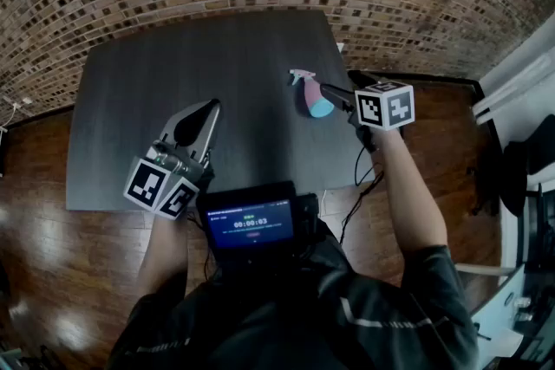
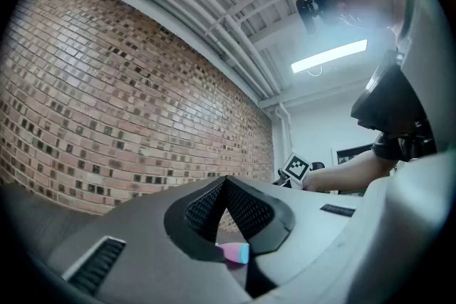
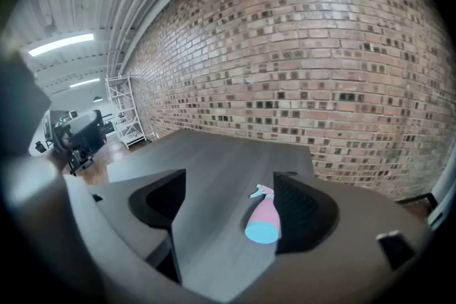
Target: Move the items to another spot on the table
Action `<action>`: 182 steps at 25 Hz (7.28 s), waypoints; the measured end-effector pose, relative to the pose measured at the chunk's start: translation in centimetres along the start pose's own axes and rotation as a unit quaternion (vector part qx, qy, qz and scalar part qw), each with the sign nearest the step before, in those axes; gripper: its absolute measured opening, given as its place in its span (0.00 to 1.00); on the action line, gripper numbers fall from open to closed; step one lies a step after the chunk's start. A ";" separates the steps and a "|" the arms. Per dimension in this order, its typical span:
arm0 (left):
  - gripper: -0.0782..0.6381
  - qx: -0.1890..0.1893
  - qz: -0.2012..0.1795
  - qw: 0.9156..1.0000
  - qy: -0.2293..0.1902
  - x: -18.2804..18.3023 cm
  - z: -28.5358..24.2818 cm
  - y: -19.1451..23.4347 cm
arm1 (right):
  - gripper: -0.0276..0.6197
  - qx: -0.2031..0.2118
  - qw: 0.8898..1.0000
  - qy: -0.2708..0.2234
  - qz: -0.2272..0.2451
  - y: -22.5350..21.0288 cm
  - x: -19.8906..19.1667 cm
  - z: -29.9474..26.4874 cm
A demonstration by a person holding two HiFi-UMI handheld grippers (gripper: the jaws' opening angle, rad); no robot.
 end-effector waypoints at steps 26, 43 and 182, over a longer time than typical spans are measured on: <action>0.10 0.016 0.086 0.993 0.084 -11.9 -10.7 8.6 | 0.74 0.010 0.947 0.320 -0.031 -8.5 -7.7 -24.0; 0.10 0.024 0.121 0.985 0.119 -16.2 -13.2 10.4 | 0.66 0.027 0.907 0.418 -0.035 -9.9 -12.6 -28.8; 0.10 0.035 -0.092 0.995 -0.008 24.6 71.7 25.3 | 0.64 0.247 0.965 0.040 0.078 85.2 10.3 -21.0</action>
Point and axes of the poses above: the fingertips, and each gripper's own axes: z backward along the fingers, y to its left, x out of its top, the point moved 8 cm from there along z, backward along the fingers, and after that the axes turned 11 degrees about -x, right-handed, at the moved point
